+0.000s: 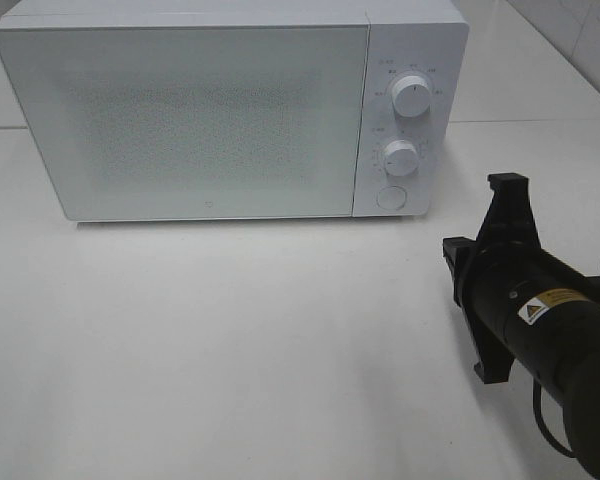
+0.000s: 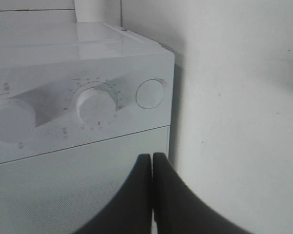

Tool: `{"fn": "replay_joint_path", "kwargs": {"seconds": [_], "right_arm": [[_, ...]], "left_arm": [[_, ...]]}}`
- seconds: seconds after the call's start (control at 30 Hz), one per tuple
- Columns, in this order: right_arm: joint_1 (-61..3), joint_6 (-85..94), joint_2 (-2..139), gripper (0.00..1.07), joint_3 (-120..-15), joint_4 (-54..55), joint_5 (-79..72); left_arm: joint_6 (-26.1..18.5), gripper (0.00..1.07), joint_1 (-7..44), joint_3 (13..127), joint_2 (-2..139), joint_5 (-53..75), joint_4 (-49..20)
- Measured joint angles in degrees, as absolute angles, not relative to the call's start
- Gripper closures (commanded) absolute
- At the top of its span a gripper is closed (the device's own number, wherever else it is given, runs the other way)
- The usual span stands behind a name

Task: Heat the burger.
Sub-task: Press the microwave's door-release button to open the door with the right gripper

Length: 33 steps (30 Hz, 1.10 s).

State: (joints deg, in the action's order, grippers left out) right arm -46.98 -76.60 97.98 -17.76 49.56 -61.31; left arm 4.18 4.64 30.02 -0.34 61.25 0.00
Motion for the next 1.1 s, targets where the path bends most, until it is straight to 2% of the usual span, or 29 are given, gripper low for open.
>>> {"fn": "replay_joint_path", "kwargs": {"seconds": [0.73, 1.1], "right_arm": [[-46.93, -80.79, 110.47, 1.07, -27.04, 48.07, -62.97], [-40.74, -79.76, 111.73, 1.07, -29.79, 42.46, -62.34]], "left_arm": [[4.18, 0.09, 4.64, 30.02, -0.34, 61.25, 0.00], [4.18, 0.09, 4.64, 30.02, -0.34, 61.25, 0.00]]}}
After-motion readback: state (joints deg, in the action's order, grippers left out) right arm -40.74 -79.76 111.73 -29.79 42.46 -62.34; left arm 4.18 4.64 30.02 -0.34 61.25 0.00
